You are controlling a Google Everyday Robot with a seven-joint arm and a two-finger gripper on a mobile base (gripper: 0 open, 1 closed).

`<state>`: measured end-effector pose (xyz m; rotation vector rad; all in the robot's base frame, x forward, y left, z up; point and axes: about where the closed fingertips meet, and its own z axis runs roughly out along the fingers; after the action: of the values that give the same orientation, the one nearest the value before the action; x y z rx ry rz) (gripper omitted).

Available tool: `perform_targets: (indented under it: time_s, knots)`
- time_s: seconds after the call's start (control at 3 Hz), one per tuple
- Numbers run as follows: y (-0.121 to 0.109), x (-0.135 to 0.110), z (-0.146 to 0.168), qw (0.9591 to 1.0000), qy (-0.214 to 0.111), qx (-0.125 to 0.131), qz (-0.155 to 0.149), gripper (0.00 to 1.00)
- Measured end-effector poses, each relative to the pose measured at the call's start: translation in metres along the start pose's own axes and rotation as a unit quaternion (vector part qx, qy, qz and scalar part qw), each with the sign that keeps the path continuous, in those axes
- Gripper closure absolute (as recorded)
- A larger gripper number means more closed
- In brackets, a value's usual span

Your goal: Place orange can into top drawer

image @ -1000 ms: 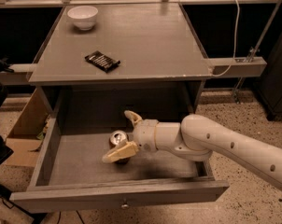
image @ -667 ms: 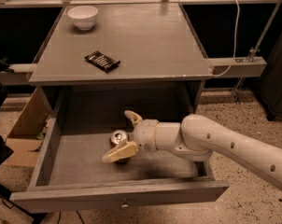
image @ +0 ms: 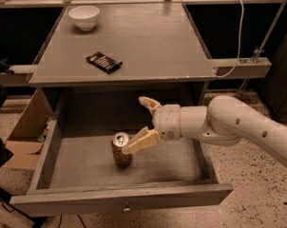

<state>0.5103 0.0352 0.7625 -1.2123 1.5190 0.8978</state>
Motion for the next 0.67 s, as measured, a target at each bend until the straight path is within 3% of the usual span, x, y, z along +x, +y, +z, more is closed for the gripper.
perform_targets:
  time_s: [0.33,0.67]
  knots:
    - [-0.018,-0.02,-0.029,0.9994,0.016,-0.025,-0.019,0.0]
    - [-0.025,-0.046,-0.077,0.996,0.028,-0.07,-0.048,0.0]
